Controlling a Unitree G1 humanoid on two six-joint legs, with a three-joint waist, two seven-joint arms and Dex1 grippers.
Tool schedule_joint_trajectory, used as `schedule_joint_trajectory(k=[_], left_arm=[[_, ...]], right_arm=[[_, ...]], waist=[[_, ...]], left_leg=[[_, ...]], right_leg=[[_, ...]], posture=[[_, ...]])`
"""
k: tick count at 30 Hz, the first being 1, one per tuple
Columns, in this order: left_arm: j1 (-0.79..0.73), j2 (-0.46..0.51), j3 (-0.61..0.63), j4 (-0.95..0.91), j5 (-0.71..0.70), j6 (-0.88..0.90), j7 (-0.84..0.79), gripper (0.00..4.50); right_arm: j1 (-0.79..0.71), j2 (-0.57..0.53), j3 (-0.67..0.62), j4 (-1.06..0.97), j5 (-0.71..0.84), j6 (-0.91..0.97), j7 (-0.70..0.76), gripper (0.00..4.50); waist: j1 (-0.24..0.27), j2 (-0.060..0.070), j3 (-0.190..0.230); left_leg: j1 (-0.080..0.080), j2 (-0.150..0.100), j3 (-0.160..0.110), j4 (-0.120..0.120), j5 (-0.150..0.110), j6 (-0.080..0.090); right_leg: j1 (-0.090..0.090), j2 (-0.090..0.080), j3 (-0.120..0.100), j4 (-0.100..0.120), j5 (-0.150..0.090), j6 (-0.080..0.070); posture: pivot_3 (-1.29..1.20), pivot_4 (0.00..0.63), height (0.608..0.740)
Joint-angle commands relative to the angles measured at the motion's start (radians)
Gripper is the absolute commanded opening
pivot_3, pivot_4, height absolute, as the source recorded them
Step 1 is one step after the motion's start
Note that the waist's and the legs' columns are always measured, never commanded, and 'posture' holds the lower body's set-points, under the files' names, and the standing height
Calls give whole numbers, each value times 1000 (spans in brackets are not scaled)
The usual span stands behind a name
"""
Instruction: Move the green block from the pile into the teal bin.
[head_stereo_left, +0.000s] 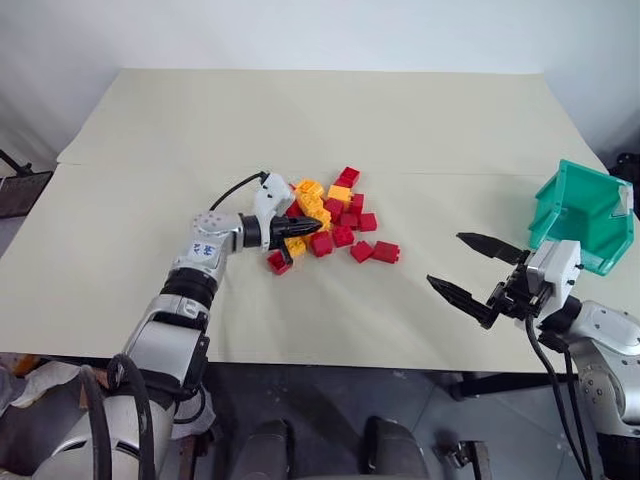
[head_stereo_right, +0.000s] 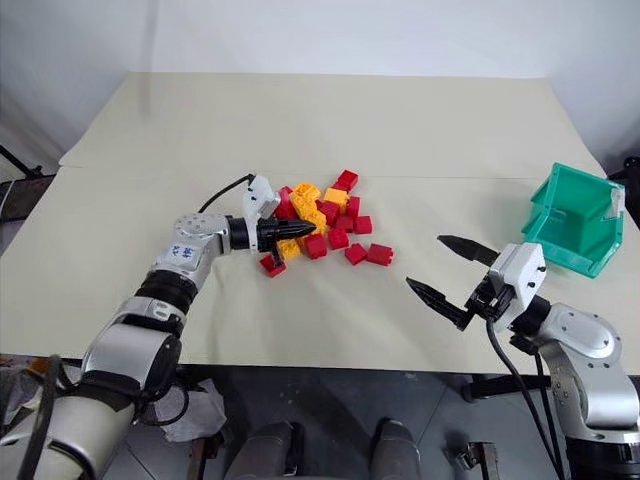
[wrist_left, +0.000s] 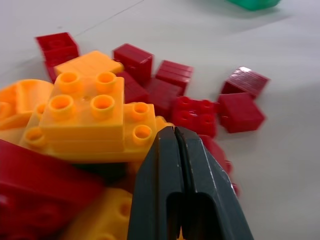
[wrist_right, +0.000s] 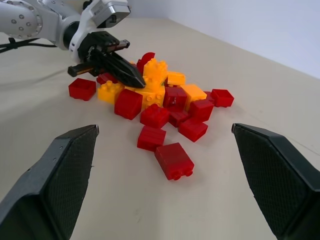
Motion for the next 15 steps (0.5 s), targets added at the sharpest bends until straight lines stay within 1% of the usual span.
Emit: schedule_joint_trajectory(k=[1, 5, 9, 11, 15], left_arm=[[-71, -32, 86, 104, -6, -88, 174, 32], [-94, -31, 145, 161, -9, -109, 241, 32], [-80, 0, 138, 183, 39, -106, 260, 32], [-71, 14, 121, 182, 57, -98, 226, 32], [-46, 42, 71, 153, 96, -91, 73, 32]], right_arm=[[15, 7, -25, -63, 16, 0, -31, 4500], [17, 9, -16, -70, 15, 2, -43, 4500], [9, 12, -5, -62, 10, -2, -47, 4500], [1, 15, 3, -57, 7, -3, -48, 4500], [-17, 23, 17, -45, 0, -5, -45, 4500]], waist=[[3, -1, 0], [2, -1, 0], [1, -1, 0], [-1, -1, 0], [-2, -1, 0]], left_leg=[[0, 0, 0, 0, 0, 0], [0, 0, 1, 0, 0, 0], [0, 0, 1, 0, 0, 0], [1, 0, 1, 0, 0, 0], [2, 0, 2, 0, 0, 0]], right_leg=[[0, 0, 0, 0, 0, 0], [0, 0, 1, 0, 0, 0], [0, 0, 1, 1, 0, 0], [0, 0, 2, 1, 0, 0], [0, 0, 2, 2, 0, 0]], posture=[[0, 150, 740], [0, 150, 740], [0, 150, 740], [0, 150, 740], [0, 150, 740]])
